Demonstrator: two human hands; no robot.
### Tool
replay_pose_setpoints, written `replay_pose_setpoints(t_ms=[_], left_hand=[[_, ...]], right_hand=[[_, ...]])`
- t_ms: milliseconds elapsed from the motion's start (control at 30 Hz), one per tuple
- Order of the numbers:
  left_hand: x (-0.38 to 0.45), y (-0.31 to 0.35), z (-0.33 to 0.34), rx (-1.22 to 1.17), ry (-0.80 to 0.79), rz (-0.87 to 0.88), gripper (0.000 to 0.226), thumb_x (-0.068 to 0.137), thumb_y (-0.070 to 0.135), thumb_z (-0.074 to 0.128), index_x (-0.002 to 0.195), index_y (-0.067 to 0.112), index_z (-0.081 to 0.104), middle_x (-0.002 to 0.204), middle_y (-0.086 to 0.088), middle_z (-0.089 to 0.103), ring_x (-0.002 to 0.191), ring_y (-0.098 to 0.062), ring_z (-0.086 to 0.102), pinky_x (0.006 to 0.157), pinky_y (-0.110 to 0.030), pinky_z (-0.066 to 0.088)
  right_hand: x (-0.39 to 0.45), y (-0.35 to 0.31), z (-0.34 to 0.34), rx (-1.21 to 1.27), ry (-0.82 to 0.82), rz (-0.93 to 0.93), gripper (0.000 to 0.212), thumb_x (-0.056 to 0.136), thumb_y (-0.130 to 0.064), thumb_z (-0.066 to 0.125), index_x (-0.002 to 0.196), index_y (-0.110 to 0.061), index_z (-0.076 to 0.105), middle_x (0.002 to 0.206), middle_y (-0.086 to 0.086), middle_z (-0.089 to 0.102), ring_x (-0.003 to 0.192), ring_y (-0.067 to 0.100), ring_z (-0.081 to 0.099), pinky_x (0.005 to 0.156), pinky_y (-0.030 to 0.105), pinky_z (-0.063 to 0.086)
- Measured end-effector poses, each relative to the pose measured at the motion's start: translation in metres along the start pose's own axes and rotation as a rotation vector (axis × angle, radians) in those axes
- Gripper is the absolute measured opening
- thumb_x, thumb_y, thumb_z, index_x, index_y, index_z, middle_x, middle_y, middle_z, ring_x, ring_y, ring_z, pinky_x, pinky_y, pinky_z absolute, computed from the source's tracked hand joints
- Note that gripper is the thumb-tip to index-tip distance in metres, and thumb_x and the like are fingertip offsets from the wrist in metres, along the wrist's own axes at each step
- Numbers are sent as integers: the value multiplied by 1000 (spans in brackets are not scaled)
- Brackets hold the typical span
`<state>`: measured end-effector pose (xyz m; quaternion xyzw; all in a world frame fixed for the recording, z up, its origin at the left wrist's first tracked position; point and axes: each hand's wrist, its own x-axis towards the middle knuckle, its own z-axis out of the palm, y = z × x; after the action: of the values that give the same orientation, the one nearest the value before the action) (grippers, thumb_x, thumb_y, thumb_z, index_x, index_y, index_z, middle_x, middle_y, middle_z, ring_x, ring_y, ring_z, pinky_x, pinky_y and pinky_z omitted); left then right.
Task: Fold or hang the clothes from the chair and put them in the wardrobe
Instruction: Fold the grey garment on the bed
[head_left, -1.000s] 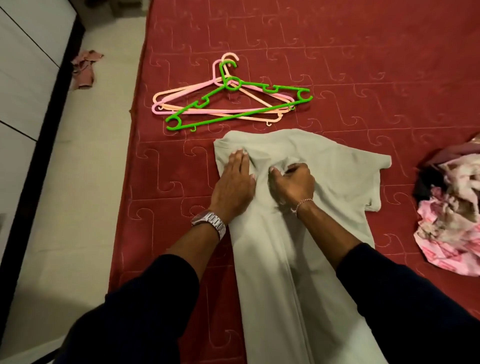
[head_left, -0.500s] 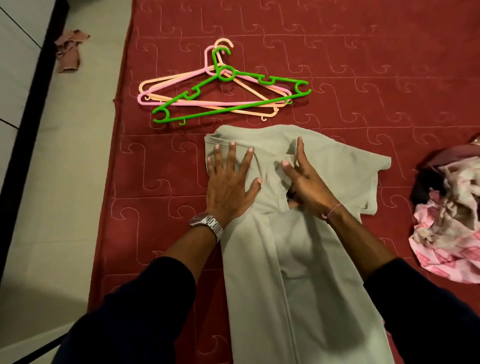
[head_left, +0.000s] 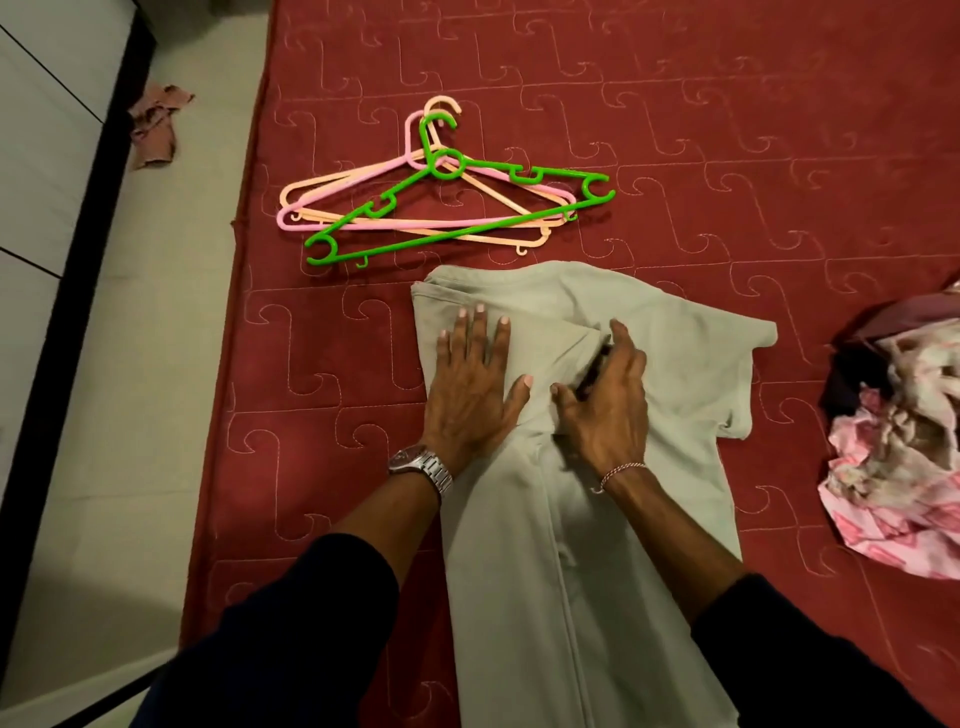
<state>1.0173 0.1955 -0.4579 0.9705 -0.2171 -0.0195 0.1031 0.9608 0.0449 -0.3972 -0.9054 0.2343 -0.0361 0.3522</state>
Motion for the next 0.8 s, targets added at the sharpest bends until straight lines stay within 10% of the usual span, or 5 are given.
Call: replay_pose_setpoints(t_ms=[267,567,700,800], left_hand=[[3,3,-4,98,-52,-67,83,92,71,24,160,27,8,168,-13,-3,151,-45,-4,110,-77,6],[7,-9,-8,35,-23,-145,69,100,50,25,160,20,14,167,-15,5,152,-41,4,120,-63,7],[7,-12,-8,18,-62,-131,71,99,49,22,161,16,6,167,-17,-3,154,-35,-1,124,-51,0],[9,-11,-16,-23,-46,-133,73,98,48,26,159,11,13,165,-21,4,154,-36,3,125,-51,7]], right_hand=[[9,-4,1,-187,-17,210,54,80,-61,68,111,-17,59,113,8,54,99,35,62,81,43,51],[31,-10,9,300,139,59,6,96,-26,61,100,-21,62,93,-2,67,84,14,64,74,22,50],[11,-12,8,279,18,35,22,100,-40,52,118,-27,48,75,-3,66,69,18,63,65,35,51],[1,-16,8,99,-51,52,51,90,-36,67,133,-23,45,101,8,70,90,30,65,75,40,54]])
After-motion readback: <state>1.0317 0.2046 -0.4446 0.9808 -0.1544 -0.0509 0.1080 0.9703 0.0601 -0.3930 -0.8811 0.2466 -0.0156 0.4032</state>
